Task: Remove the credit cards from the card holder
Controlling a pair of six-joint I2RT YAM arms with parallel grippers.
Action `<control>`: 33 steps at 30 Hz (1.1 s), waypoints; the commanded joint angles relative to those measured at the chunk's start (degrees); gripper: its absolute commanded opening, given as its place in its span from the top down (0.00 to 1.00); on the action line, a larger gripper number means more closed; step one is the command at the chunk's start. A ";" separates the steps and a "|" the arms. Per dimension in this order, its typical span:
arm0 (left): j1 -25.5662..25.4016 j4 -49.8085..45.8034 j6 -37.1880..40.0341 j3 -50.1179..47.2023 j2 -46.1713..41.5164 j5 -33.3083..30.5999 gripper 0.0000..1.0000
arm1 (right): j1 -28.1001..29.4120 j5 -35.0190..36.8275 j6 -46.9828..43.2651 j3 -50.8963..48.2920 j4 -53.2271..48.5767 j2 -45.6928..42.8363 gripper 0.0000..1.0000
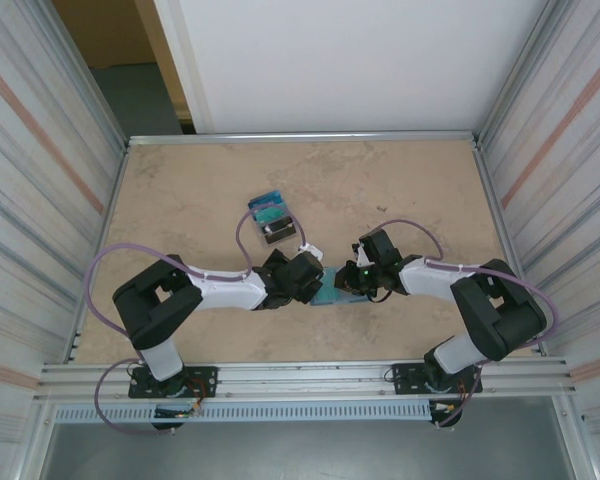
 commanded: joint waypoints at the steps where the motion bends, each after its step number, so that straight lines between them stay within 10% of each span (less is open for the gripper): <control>1: 0.04 -2.38 -1.13 0.89 1.32 -0.52 0.01 | -0.20 -1.83 0.84 -1.02 0.84 -0.78 0.86; 33: 0.07 -2.68 -0.96 0.99 1.11 -1.10 0.01 | -2.58 1.87 -1.72 0.11 -5.01 -2.19 1.00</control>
